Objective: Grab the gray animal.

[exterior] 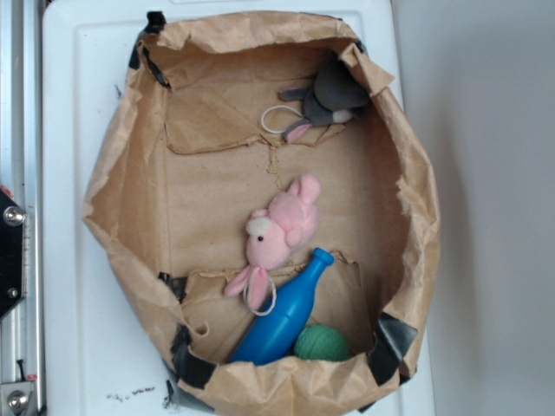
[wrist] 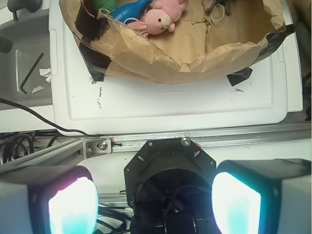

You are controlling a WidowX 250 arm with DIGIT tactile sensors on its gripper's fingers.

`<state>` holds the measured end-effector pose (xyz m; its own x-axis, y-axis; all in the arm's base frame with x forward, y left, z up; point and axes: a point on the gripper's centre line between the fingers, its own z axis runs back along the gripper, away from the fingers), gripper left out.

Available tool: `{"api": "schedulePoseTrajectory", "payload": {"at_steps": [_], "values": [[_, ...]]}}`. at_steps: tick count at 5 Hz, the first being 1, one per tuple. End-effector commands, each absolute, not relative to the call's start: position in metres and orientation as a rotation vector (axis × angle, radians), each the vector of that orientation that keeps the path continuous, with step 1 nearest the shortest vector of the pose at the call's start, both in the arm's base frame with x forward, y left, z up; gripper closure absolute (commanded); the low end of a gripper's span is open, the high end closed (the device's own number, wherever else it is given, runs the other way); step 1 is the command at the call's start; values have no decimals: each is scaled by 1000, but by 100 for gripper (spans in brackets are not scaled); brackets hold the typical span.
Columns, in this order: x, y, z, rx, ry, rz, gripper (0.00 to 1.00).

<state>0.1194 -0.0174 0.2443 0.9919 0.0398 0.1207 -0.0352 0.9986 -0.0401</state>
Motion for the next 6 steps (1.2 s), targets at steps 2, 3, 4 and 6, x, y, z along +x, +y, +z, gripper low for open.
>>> {"api": "schedulePoseTrajectory", "payload": {"at_steps": [2,3,4,6], "values": [[141,-5,239,-25,-238,32,0],[159,11,230,-23,-272,37,0],[179,30,224,9,-270,100,0],[230,42,214,18,-264,148,0]]}}
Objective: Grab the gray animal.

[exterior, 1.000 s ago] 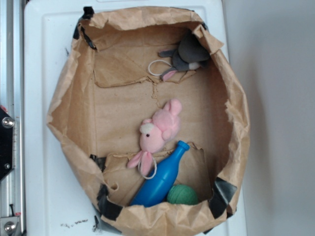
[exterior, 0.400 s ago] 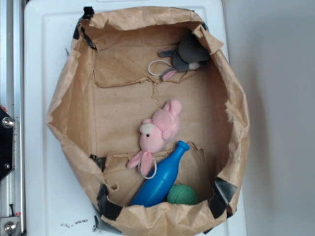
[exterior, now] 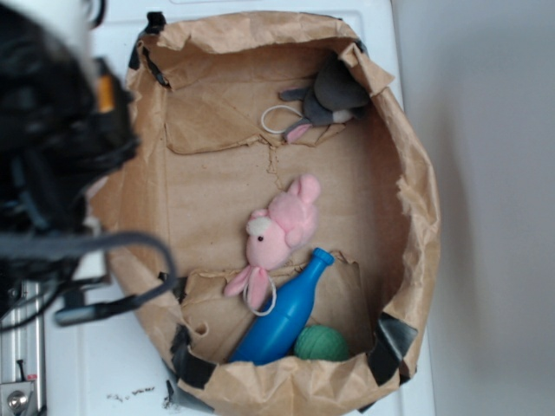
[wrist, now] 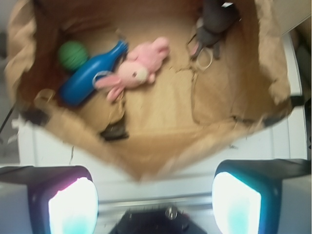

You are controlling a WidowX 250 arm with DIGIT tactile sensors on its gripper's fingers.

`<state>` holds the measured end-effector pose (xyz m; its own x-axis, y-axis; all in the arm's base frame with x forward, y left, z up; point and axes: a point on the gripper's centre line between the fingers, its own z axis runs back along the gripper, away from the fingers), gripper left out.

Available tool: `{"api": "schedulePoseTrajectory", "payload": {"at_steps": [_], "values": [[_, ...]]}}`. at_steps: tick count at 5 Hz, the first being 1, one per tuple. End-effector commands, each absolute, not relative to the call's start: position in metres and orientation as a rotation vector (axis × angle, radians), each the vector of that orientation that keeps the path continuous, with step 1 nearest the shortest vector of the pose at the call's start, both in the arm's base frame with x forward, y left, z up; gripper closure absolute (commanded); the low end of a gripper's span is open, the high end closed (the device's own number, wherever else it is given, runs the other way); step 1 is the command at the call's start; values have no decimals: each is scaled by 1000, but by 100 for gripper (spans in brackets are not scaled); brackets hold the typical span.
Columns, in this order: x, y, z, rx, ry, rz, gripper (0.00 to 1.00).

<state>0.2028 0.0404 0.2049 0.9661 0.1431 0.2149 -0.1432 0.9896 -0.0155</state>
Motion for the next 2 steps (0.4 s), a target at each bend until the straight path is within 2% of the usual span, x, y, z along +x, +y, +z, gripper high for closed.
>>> {"api": "schedulePoseTrajectory", "payload": {"at_steps": [1,2], "values": [[252,55,203,35,-262,165,0],[272,74,194,-22,-259,101,0]]}}
